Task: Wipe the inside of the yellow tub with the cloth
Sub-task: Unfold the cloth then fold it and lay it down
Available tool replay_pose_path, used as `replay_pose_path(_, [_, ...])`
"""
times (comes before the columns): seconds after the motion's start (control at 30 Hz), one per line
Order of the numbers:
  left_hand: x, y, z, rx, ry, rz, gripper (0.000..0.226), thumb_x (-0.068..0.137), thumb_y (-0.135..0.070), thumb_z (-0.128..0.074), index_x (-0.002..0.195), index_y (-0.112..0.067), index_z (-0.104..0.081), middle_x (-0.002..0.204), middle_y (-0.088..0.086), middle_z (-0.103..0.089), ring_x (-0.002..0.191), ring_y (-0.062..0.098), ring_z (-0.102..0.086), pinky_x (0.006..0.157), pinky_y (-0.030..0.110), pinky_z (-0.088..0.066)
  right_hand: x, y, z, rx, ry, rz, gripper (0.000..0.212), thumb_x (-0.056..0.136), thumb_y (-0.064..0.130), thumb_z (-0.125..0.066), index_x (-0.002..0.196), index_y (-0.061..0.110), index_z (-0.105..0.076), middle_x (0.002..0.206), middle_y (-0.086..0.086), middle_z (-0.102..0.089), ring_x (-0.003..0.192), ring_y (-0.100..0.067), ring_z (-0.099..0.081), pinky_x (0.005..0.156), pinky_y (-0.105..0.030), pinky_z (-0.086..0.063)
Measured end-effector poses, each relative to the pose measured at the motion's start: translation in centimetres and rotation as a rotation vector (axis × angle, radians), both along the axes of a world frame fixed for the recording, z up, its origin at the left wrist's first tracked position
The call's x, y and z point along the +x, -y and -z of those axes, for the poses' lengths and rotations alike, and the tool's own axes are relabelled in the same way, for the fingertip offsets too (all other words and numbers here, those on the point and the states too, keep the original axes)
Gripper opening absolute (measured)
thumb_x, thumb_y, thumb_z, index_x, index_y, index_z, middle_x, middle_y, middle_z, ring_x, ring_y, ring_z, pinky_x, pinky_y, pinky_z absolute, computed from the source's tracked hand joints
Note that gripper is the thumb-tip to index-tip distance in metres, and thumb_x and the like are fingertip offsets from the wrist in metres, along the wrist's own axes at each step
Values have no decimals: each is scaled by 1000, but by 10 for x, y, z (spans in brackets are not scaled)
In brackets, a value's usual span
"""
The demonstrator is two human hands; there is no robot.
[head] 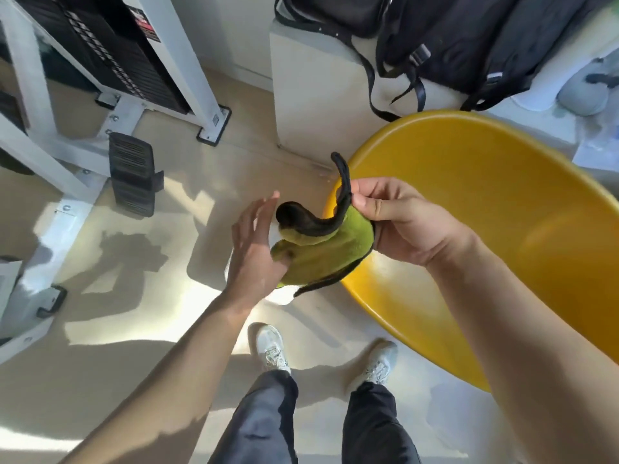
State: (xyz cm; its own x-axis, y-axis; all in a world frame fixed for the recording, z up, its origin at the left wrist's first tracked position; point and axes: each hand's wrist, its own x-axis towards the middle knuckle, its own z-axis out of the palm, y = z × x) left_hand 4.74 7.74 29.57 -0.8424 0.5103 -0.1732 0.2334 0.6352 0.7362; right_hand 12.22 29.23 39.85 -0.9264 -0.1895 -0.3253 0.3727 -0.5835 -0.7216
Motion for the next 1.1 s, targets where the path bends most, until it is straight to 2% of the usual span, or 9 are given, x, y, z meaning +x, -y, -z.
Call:
replay_pose_path(0.13, [-50, 3, 11, 28, 150, 202, 88, 73, -13, -73, 147, -39, -33, 145, -4, -48, 134, 21, -43, 111, 40, -39, -21, 16, -9, -103, -74, -70, 27, 89, 17, -69, 107, -3, -71, 99, -14, -75, 90, -26, -74, 84, -37, -58])
replay_pose_path(0.23, [-58, -2, -1, 158, 500, 174, 45, 73, -7, -65, 112, -27, -55, 119, -6, -59, 115, 19, -56, 85, 19, -50, -31, 22, -11, -213, -141, -94, 24, 95, 13, -60, 112, 0, -71, 105, -11, -76, 97, -22, -74, 86, -33, -58])
replay_pose_path(0.3, [-56, -6, 2, 174, 608, 187, 34, 63, -23, -57, 96, -32, -57, 110, -8, -59, 112, 21, -59, 75, 15, -46, -36, 22, -10, -306, -154, -85, 23, 97, 9, -56, 114, -3, -67, 109, -15, -74, 100, -24, -73, 87, -34, -57])
replay_pose_path(0.4, [-52, -16, 15, 251, 720, 223, 48, 53, -31, -55, 101, -34, -61, 111, -2, -65, 110, 18, -61, 85, 28, -48, -38, 21, -3, -325, -126, -51, 18, 96, 7, -60, 107, -6, -65, 102, -18, -73, 94, -26, -73, 83, -35, -58])
replay_pose_path(0.53, [-59, -46, 15, 369, 922, 9, 20, 81, -9, -59, 97, -16, -69, 85, -5, -71, 76, 5, -65, 71, 23, -49, -46, 22, 1, -464, -146, -70, 16, 98, -6, -48, 108, -17, -54, 107, -27, -68, 100, -34, -69, 89, -40, -55])
replay_pose_path(0.7, [-70, -55, 27, 197, 863, 125, 26, 68, -22, -62, 92, -19, -70, 86, 1, -72, 81, 13, -66, 80, 26, -52, -51, 13, 3, -595, -31, 62, 11, 94, -15, -49, 104, -19, -49, 98, -37, -62, 96, -47, -67, 86, -51, -54])
replay_pose_path(0.9, [-82, -47, 32, -113, 769, 289, 10, 63, -22, -72, 66, -29, -65, 67, -14, -65, 70, 9, -60, 65, 21, -47, -65, -4, 24, -333, -9, 48, 15, 89, 11, -71, 93, 0, -61, 79, -9, -64, 68, -21, -63, 67, -31, -53])
replay_pose_path(1.0, [-113, -26, 36, -442, 374, 124, 4, 74, -23, -63, 78, -23, -63, 84, -7, -67, 82, 23, -61, 74, 30, -51, -74, -11, 30, -300, -20, 68, 17, 94, 7, -61, 107, -5, -64, 97, -17, -71, 88, -29, -71, 81, -38, -57])
replay_pose_path(1.1, [-162, 11, 26, -453, 174, -241, 17, 79, -10, -66, 88, -23, -64, 94, 2, -68, 88, 27, -60, 83, 33, -51, -88, -17, 46, 41, 117, 167, 27, 94, 12, -55, 110, -7, -64, 100, -20, -68, 93, -34, -67, 87, -43, -54])
